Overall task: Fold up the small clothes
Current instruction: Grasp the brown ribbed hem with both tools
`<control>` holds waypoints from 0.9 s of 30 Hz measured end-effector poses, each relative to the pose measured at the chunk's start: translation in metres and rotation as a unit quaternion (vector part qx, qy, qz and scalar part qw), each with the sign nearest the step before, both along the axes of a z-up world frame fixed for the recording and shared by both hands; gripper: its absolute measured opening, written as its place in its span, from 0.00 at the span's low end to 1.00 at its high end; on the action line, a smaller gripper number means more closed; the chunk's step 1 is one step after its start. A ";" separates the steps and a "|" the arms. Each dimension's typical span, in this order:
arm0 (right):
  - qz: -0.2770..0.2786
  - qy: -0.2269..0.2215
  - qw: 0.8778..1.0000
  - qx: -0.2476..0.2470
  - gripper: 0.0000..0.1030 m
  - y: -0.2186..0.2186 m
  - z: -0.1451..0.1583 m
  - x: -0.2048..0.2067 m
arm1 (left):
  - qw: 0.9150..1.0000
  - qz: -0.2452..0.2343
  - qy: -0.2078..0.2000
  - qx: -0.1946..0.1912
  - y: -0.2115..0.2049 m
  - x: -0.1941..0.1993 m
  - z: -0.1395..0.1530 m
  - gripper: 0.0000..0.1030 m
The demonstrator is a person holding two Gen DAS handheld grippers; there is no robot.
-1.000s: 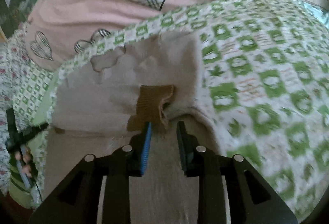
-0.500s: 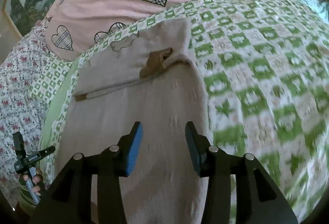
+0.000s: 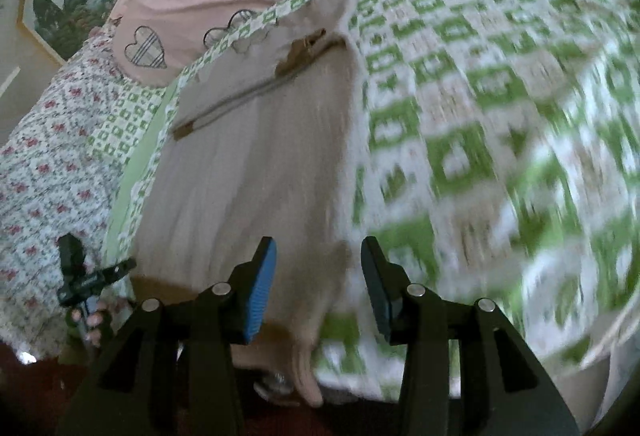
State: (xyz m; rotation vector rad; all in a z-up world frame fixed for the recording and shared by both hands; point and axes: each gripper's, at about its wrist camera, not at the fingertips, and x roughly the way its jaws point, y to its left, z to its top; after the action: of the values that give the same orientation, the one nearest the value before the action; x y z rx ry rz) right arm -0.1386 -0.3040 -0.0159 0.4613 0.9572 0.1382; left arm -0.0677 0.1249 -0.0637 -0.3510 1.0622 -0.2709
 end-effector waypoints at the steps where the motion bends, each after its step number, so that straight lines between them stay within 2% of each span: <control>1: 0.007 0.006 1.000 0.006 0.44 0.000 -0.004 -0.006 | 1.000 -0.009 -0.001 0.000 -0.002 -0.003 0.000 0.58; 4: 0.030 0.001 0.999 0.040 0.44 0.003 -0.011 -0.015 | 0.999 -0.044 0.003 -0.016 -0.006 -0.009 -0.002 0.58; 9: 0.089 0.004 0.993 0.074 0.44 0.020 -0.027 -0.009 | 0.997 -0.064 0.006 -0.032 -0.007 -0.011 -0.006 0.57; 10: 0.097 0.005 0.992 0.082 0.44 0.022 -0.029 -0.007 | 0.997 -0.063 0.008 -0.036 -0.006 -0.010 -0.007 0.55; 13: 0.124 0.007 0.989 0.082 0.44 0.032 -0.031 -0.007 | 0.997 -0.062 0.013 -0.041 -0.002 -0.010 -0.008 0.41; 16: 0.144 0.007 0.987 0.073 0.44 0.038 -0.034 -0.008 | 0.996 -0.065 0.020 -0.055 -0.001 -0.007 -0.011 0.39; 18: 0.143 0.006 0.987 0.068 0.36 0.040 -0.034 -0.009 | 0.996 -0.063 0.025 -0.066 0.004 -0.006 -0.013 0.36; 19: 0.139 0.007 0.988 0.062 0.23 0.041 -0.035 -0.007 | 0.996 -0.062 0.024 -0.063 0.004 -0.006 -0.012 0.32; 20: 0.135 0.008 0.989 0.060 0.11 0.040 -0.035 -0.006 | 0.996 -0.062 0.024 -0.055 0.004 -0.006 -0.012 0.22; 21: 0.132 0.009 0.989 0.061 0.10 0.041 -0.035 -0.007 | 0.997 -0.061 0.024 -0.049 0.004 -0.007 -0.012 0.15; 23: 0.131 0.005 0.990 0.060 0.09 0.043 -0.032 -0.007 | 0.997 -0.057 0.018 -0.055 0.007 -0.011 -0.009 0.10; 27: 0.123 -0.031 0.989 0.081 0.09 0.038 -0.011 -0.006 | 0.997 -0.042 -0.008 -0.061 0.012 -0.016 0.006 0.07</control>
State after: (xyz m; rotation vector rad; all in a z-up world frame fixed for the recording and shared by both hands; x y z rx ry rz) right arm -0.1443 -0.2656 -0.0266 0.4847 0.9434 0.4533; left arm -0.0841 0.1368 -0.0573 -0.4136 1.0488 -0.4137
